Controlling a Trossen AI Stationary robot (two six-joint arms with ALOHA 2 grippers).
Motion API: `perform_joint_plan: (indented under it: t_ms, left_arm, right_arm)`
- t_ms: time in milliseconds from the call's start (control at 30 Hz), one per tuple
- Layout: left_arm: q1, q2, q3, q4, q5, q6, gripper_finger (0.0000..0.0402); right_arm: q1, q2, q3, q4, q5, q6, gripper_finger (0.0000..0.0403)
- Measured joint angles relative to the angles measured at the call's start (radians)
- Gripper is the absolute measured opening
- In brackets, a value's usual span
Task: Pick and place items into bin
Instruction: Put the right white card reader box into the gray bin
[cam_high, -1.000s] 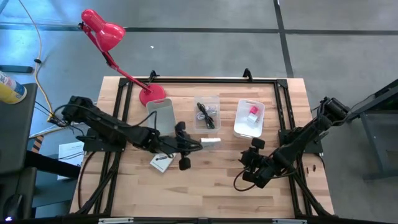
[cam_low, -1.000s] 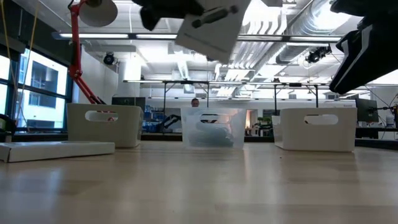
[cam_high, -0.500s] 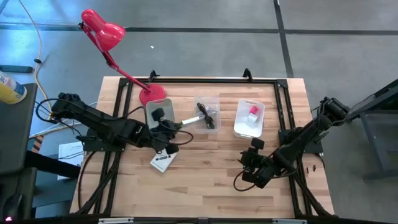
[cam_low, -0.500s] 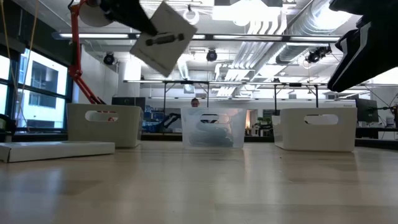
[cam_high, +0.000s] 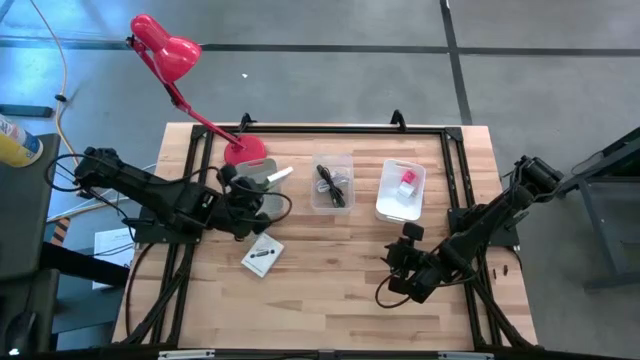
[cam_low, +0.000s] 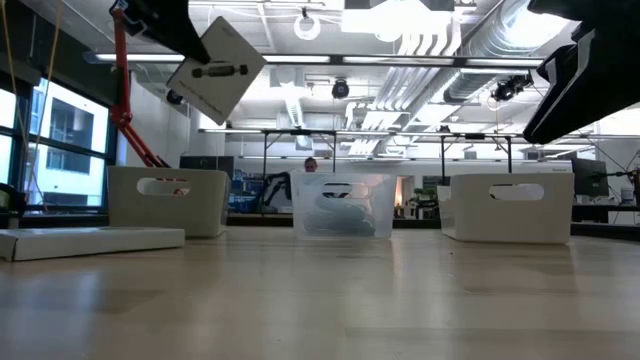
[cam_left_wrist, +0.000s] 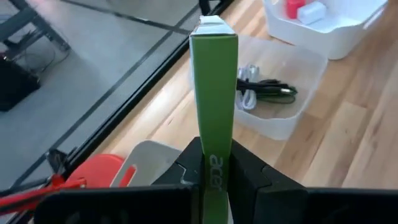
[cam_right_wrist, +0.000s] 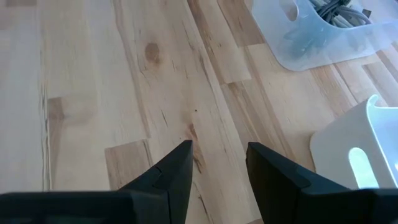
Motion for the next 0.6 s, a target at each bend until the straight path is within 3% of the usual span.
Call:
perform_joint_plan:
  t_ms: [400, 600]
  left_arm:
    - [0.000, -0.021, -0.004, -0.159, -0.013, -0.183, 0.0022]
    - [-0.001, -0.048, -0.089, -0.166, 0.001, -0.289, 0.0027]
  right_arm:
    - [0.000, 0.000, 0.000, 0.008, 0.004, 0.000, 0.0142]
    - [0.001, 0.000, 0.000, 0.015, 0.003, -0.003, 0.0142]
